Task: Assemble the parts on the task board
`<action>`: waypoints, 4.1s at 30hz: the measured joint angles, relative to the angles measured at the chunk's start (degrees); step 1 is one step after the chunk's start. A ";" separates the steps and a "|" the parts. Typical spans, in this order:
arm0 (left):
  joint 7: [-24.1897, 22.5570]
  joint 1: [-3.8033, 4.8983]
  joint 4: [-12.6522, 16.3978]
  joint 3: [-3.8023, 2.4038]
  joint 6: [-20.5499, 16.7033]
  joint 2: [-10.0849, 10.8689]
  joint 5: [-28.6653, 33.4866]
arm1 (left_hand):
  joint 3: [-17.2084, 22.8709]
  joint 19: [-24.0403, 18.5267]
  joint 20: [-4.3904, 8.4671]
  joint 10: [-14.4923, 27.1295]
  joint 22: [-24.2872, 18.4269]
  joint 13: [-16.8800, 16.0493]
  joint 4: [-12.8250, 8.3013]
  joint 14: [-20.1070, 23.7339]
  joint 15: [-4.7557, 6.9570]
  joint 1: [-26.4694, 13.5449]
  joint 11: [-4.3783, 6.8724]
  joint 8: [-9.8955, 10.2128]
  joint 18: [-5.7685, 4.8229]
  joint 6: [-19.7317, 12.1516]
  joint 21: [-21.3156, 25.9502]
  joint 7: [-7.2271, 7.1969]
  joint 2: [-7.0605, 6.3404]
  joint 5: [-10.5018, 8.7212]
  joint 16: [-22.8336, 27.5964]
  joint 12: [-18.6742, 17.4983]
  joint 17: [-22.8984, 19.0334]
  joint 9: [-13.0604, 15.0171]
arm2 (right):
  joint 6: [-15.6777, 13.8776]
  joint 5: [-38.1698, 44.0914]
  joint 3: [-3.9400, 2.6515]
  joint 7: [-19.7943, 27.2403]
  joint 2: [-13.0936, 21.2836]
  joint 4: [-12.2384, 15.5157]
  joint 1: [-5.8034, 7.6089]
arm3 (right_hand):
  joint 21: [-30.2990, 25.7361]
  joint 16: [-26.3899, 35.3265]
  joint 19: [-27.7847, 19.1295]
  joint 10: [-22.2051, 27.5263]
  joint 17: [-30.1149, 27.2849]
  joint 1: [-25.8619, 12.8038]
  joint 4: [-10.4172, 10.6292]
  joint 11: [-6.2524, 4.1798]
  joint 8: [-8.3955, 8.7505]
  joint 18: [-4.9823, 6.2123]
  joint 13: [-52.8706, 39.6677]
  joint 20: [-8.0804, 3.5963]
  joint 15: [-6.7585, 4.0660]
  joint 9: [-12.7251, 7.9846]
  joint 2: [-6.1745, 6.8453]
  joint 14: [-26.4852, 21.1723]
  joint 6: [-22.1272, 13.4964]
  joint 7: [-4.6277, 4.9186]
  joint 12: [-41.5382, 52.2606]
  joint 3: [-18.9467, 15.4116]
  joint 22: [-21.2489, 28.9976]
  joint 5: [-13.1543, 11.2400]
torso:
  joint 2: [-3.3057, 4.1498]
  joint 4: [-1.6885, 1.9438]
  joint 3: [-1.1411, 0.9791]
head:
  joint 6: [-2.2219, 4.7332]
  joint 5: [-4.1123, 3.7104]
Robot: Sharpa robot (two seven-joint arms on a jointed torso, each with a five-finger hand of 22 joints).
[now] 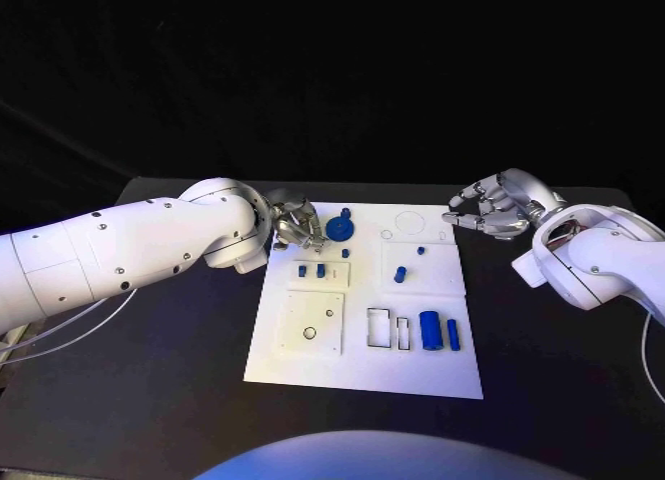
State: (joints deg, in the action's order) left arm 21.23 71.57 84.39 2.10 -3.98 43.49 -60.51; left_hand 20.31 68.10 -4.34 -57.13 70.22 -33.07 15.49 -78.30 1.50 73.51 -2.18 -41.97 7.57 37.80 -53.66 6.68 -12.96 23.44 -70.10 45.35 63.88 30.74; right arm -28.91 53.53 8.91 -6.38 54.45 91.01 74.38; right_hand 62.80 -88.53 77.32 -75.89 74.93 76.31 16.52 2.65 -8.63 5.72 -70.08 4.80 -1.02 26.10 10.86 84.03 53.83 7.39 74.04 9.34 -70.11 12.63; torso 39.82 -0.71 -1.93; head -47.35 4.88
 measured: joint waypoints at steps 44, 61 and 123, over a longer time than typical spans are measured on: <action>-17.36 -2.15 -7.44 1.29 -0.17 -7.88 -33.59 | 5.35 1.43 -2.53 5.81 1.88 19.79 -8.01 0.29 -2.33 6.62 -2.84 15.48 0.81 7.38 1.81 1.09 -3.26 -8.26 -5.06 -16.12 -2.81 -12.91 | -3.60 -0.19 0.01 3.40 -0.56 -0.23 -0.34 | -28.75 18.73 -11.24 16.02 -16.07 1.37 0.08 0.22 -0.23 4.03 27.25 0.22 -0.01 1.82 0.60 -3.50 -1.35 -0.26 -23.52 2.16 19.20 1.35 | 0.16 -0.16 -0.03 | 0.98 -1.08; -16.36 -2.17 -9.05 1.31 -0.33 -9.52 -33.61 | 8.18 3.31 -2.53 2.28 3.96 21.80 -9.26 -1.25 -2.24 6.48 -2.63 16.81 0.81 10.39 -1.59 1.55 -2.04 -8.94 -6.97 -17.28 -1.73 -13.46 | -3.67 -0.16 0.01 3.42 -0.74 -0.18 -0.35 | -29.25 18.97 -11.24 16.01 -16.15 1.37 -0.08 0.22 -0.23 4.03 27.56 0.22 -0.01 1.95 0.60 -3.50 -1.36 -0.27 -23.73 2.32 19.54 1.34 | 0.14 -0.10 -0.10 | 0.74 -1.02; -17.65 -2.82 -10.18 1.49 0.01 -10.12 -31.70 | 12.81 6.54 -1.30 -5.56 4.71 24.85 -14.55 -4.73 -0.79 6.32 -1.09 20.28 -0.95 17.11 -7.26 0.38 0.82 -12.13 -10.16 -22.11 1.25 -13.59 | -3.49 0.00 0.00 3.22 -0.82 -0.25 -0.36 | -29.90 19.18 -11.23 15.38 -16.02 1.37 -0.07 0.02 -0.67 4.02 27.38 0.23 -0.01 2.19 0.60 -3.49 -1.16 -0.08 -23.73 2.63 19.95 1.34 | 0.05 -0.05 -0.07 | 0.16 -1.50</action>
State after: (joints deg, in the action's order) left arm 3.58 68.76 74.21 3.58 -3.98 33.37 -92.21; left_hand 33.12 74.64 -5.65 -62.69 74.93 -8.21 0.94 -83.04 0.71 79.84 -3.27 -21.69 6.62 54.91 -60.92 7.07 -12.14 11.31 -80.26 23.24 65.13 17.15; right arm -32.40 53.53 8.91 -3.16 53.63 90.76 74.02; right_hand 32.91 -69.35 66.09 -60.51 58.91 77.68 16.44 2.67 -9.30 9.74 -42.70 5.03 -1.03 28.29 11.46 80.54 52.67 7.31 50.30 11.96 -50.16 13.97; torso 39.87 -0.76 -1.99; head -47.19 3.38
